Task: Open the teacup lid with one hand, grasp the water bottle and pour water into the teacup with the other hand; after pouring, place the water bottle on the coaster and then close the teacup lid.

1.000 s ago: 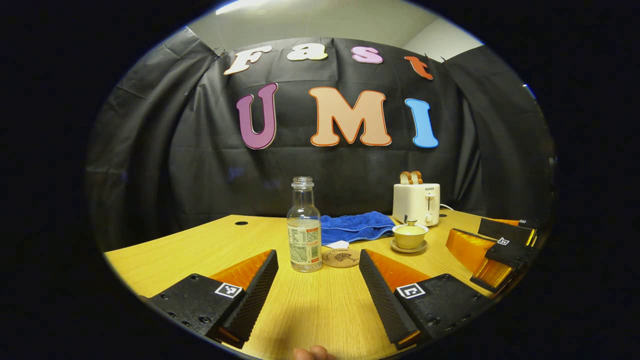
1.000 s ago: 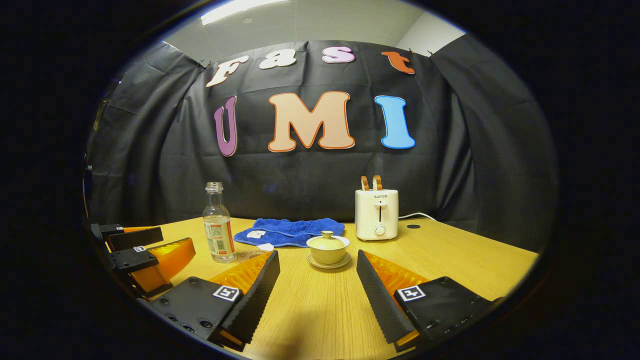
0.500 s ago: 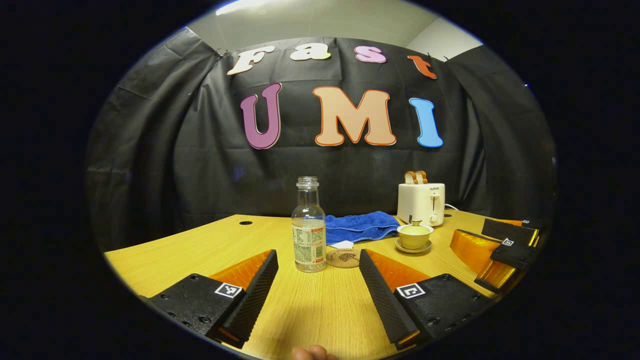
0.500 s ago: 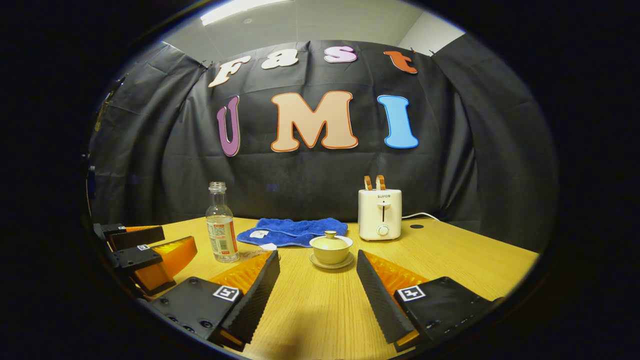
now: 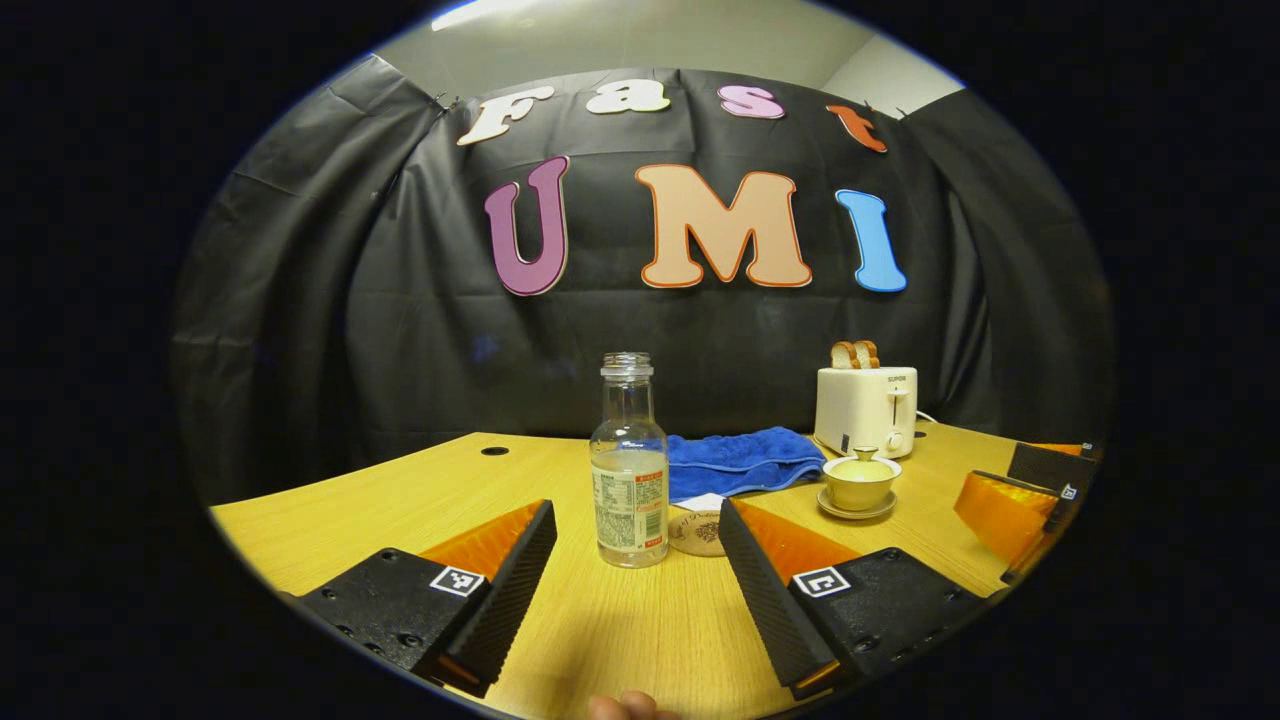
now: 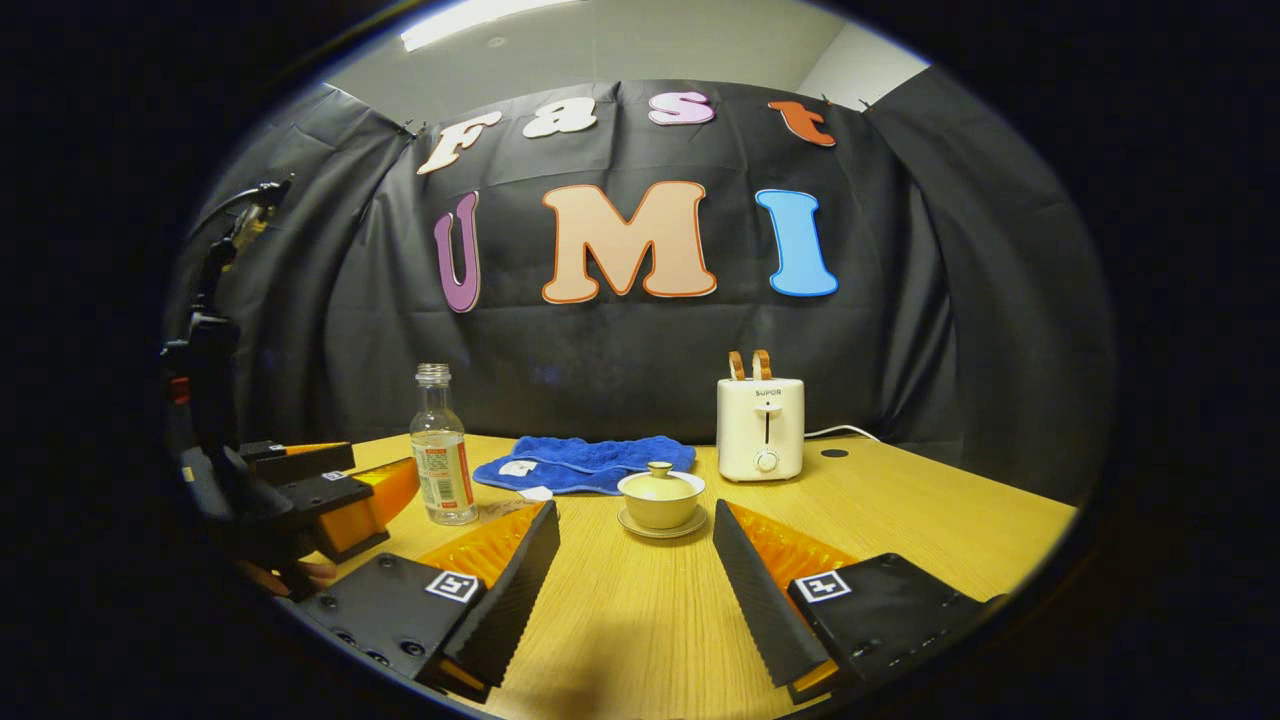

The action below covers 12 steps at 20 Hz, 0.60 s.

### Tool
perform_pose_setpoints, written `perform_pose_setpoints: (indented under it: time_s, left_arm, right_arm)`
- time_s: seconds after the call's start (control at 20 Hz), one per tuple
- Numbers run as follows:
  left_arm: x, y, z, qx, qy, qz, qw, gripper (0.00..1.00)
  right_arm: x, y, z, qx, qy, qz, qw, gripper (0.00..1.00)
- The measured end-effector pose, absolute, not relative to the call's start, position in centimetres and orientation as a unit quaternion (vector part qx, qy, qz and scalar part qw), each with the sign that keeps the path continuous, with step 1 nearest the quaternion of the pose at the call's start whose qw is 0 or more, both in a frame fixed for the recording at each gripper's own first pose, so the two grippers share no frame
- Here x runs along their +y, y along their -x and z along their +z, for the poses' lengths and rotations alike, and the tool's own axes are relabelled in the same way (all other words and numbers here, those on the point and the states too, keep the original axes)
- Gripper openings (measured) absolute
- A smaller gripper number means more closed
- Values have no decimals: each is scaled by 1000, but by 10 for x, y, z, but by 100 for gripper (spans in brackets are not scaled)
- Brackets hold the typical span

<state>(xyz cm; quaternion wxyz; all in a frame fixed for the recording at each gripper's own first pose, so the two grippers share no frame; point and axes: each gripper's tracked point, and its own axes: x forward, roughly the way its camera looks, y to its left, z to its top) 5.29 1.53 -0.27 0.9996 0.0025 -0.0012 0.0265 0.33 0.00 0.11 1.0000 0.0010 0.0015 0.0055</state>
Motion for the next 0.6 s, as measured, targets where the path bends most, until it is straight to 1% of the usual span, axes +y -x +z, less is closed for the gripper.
perform_pose_setpoints:
  time_s: [0.15,0.25,0.35,0.4,0.45,0.6]
  left_arm:
    - [16,-66,-4,2,-2,28,1000,96]
    - [17,-67,-3,-2,-1,29,1000,96]
    - [16,-67,-3,-1,-2,25,1000,95]
    - [15,-67,-3,-2,-1,24,1000,96]
    - [15,-67,-3,-2,-1,24,1000,96]
    - [15,-67,-3,-2,-1,25,1000,96]
  right_arm:
    - [-3,-6,1,1,-1,4,1000,96]
    - [-8,-18,1,-2,-1,-4,1000,97]
    - [-12,-42,-2,1,-1,-12,1000,97]
    - [-14,-57,-1,0,-1,-15,1000,97]
    - [-16,-76,-3,2,0,-21,1000,95]
    - [-17,-125,-8,10,-1,-24,1000,95]
